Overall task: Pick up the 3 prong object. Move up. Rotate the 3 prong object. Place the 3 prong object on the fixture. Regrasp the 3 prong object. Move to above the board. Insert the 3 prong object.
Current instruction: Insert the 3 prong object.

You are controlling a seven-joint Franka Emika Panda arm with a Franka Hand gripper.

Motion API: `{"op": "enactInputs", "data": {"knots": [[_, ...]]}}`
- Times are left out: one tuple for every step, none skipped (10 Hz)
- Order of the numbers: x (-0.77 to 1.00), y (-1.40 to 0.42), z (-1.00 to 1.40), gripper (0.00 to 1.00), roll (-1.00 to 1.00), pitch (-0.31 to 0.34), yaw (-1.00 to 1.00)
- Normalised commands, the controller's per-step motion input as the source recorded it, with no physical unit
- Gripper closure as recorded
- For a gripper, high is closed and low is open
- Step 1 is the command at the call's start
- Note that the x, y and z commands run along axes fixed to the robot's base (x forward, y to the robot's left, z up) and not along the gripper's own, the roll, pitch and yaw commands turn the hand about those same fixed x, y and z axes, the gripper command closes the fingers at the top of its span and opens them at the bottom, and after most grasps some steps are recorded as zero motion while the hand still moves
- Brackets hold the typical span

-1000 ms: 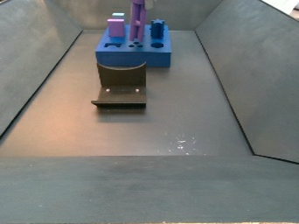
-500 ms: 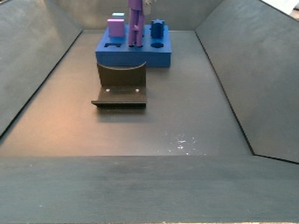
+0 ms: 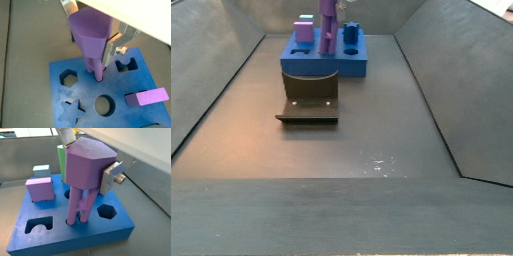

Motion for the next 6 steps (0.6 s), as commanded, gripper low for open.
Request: {"op": "enactInputs", "data": {"knots": [[0.0, 0.0, -0.31, 1.0, 0.0, 0.056, 0.0], [0.0, 0.0, -0.54, 1.0, 0.0, 0.0, 0.0], [0.03, -0.09, -1.0, 1.0, 0.03, -0.079, 0.0], [0.0, -0.13, -1.0, 1.0, 0.0, -0.064, 0.0], [0.04, -0.05, -1.0, 1.0, 0.01, -0.013, -0.01], [0.15, -0.04, -1.0, 1.0, 0.01, -0.003, -0.05]]}}
